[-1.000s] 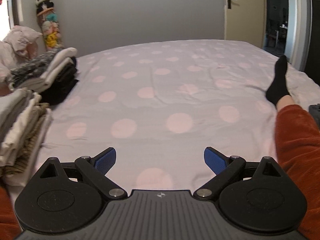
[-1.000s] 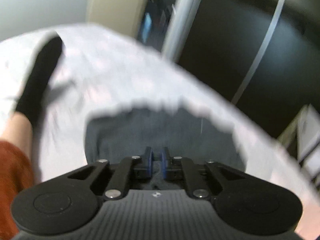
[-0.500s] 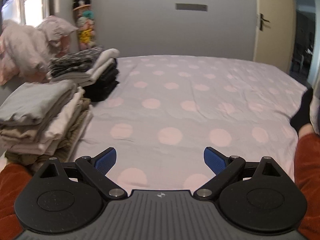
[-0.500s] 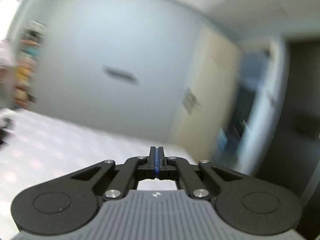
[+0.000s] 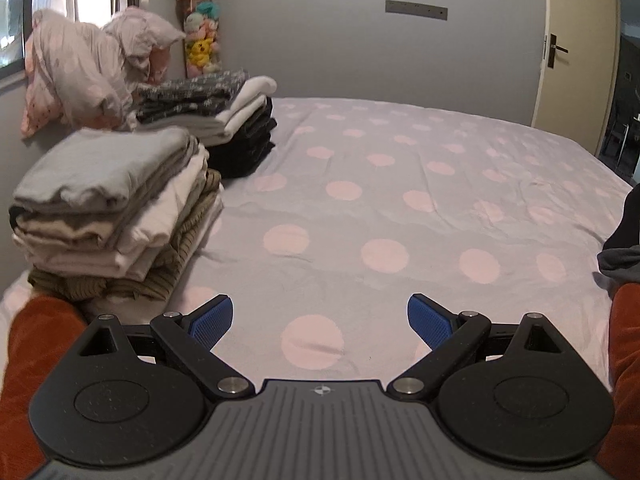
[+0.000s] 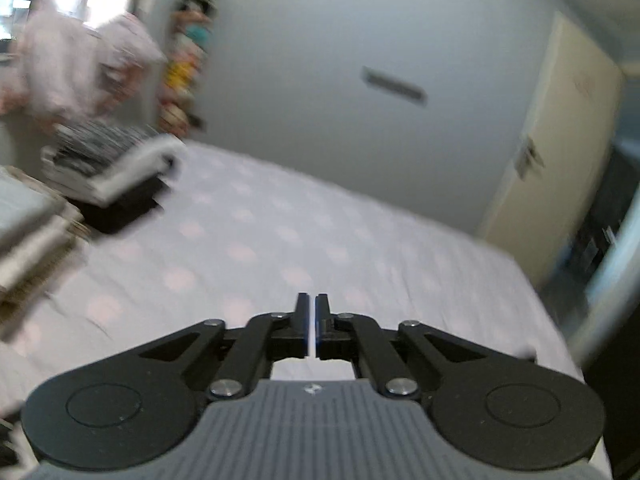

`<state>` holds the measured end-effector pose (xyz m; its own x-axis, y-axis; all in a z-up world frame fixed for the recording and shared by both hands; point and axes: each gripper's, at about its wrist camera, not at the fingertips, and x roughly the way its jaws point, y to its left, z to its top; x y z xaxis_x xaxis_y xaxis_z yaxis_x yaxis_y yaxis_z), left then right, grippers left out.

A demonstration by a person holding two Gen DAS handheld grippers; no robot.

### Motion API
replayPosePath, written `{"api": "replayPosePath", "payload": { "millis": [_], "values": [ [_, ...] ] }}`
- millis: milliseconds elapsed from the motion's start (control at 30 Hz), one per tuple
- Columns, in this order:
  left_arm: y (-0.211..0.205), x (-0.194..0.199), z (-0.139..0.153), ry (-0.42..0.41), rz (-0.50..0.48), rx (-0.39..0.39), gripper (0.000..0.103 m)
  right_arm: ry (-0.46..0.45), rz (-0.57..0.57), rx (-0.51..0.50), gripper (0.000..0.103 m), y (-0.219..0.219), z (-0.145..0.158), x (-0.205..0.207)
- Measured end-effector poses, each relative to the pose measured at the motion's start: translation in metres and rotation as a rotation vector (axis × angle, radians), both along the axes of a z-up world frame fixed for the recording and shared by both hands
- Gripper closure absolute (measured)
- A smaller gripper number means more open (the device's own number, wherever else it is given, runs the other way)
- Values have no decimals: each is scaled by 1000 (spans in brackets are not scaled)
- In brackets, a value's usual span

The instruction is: Fold clothes

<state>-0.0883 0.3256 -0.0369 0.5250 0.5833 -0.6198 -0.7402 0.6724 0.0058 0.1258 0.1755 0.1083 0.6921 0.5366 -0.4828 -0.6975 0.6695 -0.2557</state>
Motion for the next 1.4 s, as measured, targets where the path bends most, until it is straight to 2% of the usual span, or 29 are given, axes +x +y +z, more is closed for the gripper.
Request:
{"api": "replayPosePath", "payload": {
  "millis": [33,133,200,400,700,900,1033,1233,1333,1400],
  "values": [
    [2,1,-3,0,0,-9,0,22,-48,-7,100,-5,-6,11],
    [5,7,-12,17,-8,-25,0,65,-207,-34,89,-37,-32,53],
    [6,11,-19,31,-15,-36,0,79,-311,-52,55,-69,-46,83],
    [7,26,-37,74,-32,-59,0,180,-609,2,21,-141,-93,163],
    [6,46,-54,156,-42,-61,0,285,-854,-5,15,-235,-162,221],
    [4,60,-59,191,-45,-54,0,401,-1023,84,9,-301,-196,247],
    [3,70,-61,208,-49,-47,0,500,-1063,187,6,-331,-219,259],
    [-2,81,-63,238,-55,-39,0,546,-1023,220,6,-330,-241,265],
    [-4,81,-60,230,-54,-34,0,510,-982,183,20,-320,-241,265],
    [-5,81,-57,224,-54,-30,0,479,-950,137,40,-308,-237,265]
  ]
}}
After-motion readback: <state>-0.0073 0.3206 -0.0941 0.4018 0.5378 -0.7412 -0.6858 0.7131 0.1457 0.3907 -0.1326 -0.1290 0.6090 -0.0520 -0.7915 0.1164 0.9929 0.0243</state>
